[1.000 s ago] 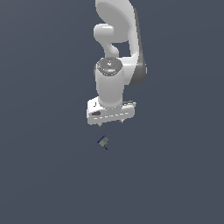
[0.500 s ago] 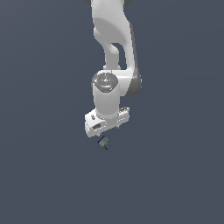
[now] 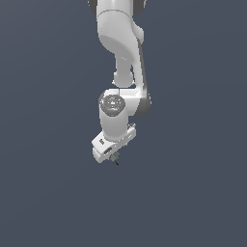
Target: Pick up the object and move it to a goal position.
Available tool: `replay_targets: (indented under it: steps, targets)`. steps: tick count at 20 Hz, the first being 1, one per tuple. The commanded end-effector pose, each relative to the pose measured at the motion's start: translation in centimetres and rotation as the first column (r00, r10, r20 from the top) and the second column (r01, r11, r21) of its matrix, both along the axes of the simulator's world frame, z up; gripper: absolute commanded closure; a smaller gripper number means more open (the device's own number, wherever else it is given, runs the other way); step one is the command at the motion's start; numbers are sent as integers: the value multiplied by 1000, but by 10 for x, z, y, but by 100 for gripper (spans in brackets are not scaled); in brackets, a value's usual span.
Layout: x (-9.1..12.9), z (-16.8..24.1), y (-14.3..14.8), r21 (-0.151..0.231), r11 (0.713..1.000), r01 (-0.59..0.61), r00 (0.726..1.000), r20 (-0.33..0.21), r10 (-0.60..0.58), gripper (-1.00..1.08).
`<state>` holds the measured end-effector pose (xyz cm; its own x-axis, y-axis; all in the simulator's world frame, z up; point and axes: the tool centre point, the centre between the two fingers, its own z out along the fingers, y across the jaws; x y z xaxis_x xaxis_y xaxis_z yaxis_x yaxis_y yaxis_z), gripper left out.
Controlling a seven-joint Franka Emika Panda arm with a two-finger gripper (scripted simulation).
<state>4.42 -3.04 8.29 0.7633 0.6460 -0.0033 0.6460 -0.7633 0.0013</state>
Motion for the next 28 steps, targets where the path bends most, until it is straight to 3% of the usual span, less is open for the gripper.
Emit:
replay_targets:
  steps: [1,16,28]
  targets:
    - [2,-7,-2,1,999,-46,999,1,46,-92]
    - [6,-23,-7,3,992,-123,992,1,123,-92]
    - [5,-69,-6,3,992,-128,992,2,128,-92]
